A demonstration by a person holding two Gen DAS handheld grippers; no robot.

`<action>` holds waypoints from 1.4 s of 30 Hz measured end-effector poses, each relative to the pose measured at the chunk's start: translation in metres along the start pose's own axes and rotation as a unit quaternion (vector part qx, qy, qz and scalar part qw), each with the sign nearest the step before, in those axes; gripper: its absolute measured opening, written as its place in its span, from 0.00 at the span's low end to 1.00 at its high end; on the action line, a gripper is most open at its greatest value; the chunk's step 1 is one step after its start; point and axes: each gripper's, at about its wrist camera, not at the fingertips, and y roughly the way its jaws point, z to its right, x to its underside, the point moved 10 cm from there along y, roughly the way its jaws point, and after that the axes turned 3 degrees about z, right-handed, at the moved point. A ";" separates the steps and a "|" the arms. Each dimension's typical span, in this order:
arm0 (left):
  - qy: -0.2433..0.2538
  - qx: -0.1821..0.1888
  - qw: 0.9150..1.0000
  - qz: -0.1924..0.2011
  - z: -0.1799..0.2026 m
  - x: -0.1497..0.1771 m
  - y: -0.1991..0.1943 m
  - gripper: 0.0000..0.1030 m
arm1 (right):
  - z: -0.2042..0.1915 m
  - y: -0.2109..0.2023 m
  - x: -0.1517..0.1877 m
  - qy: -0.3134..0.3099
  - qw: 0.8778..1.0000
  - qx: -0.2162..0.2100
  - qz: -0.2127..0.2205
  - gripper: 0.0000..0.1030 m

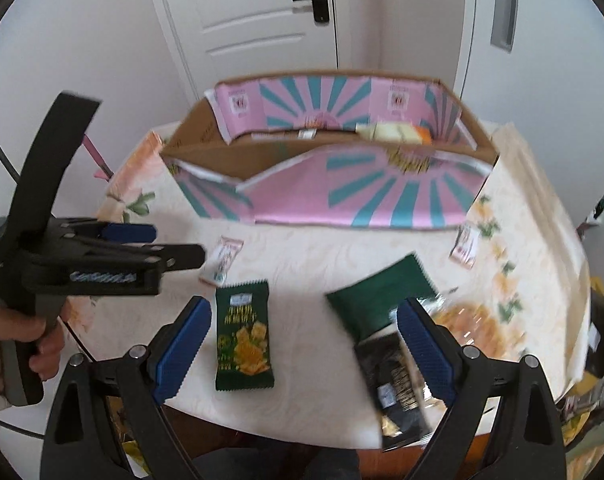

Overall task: Organize snacks
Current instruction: 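Grasp the second white bar with the left tool, then grasp the green cracker packet with the right tool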

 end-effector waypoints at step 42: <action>0.030 -0.003 0.999 0.022 -0.010 0.005 0.010 0.24 | -0.047 0.067 0.046 -0.038 0.999 -0.005 -0.022 0.61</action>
